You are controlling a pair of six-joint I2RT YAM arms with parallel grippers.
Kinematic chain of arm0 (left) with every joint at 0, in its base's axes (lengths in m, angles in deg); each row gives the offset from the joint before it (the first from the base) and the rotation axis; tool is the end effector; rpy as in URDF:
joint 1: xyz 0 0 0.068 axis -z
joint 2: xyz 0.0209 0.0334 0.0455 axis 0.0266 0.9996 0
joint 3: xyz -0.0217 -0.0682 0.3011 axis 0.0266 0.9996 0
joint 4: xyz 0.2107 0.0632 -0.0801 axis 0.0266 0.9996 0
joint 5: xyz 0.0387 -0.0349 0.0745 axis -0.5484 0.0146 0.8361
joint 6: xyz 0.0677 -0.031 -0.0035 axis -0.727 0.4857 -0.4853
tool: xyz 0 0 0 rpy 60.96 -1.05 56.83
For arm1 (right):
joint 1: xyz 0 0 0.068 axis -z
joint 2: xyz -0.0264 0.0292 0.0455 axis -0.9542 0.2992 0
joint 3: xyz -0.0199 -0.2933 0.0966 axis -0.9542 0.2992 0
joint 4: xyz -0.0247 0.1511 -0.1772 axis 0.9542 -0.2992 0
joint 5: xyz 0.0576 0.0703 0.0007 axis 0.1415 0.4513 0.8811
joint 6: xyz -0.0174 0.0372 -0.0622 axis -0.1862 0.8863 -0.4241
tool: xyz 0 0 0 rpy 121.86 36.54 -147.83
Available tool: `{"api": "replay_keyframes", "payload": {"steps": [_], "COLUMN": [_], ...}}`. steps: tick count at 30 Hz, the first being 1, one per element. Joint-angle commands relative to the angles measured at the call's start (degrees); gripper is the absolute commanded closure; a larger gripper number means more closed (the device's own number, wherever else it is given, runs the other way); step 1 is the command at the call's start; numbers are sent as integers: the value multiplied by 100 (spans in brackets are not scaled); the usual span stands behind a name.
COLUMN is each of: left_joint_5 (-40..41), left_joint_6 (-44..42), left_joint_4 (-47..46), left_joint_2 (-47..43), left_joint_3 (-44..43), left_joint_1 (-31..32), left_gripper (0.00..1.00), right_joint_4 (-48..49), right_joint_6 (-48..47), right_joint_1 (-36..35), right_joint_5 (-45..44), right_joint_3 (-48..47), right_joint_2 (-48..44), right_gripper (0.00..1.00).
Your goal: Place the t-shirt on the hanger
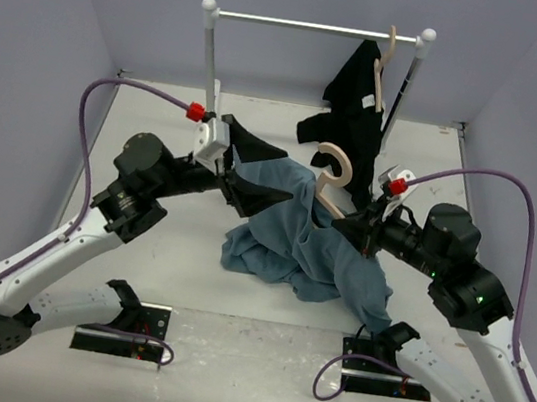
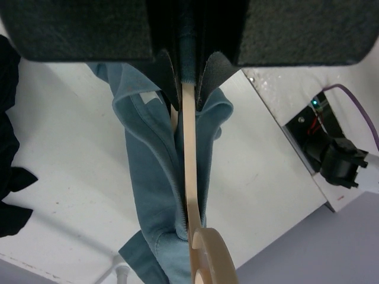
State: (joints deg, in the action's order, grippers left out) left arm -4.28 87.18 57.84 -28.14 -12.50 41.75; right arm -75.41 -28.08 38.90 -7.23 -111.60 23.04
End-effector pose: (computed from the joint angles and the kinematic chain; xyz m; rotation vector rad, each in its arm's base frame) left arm 0.1180 -0.1566 0.4801 0.8441 1.1601 -1.1795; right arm 0.0751 0.0746 0.4119 -0.6625 1.7765 0.8017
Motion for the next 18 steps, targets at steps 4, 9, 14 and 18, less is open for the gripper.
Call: {"api": "replay_keyframes", "payload": {"steps": [4, 9, 14, 18], "left_joint_5": [1230, 922, 165, -410], "left_joint_6": [-577, -544, -77, 145], "left_joint_4": [804, 760, 271, 3], "left_joint_2": [639, 552, 854, 1228], "left_joint_3": [-783, -792, -821, -857], "left_joint_1": [128, 128, 128, 128], "left_gripper": [28, 25, 32, 39], "right_joint_4": [710, 415, 365, 376], "right_joint_6": [344, 201, 260, 258], "right_joint_1": [-6, -6, -6, -6], "right_joint_5": [191, 32, 268, 356], "right_joint_3": [-246, -375, -511, -590], "right_joint_2": [-209, -219, 34, 120], "right_gripper": [100, 100, 100, 100]}}
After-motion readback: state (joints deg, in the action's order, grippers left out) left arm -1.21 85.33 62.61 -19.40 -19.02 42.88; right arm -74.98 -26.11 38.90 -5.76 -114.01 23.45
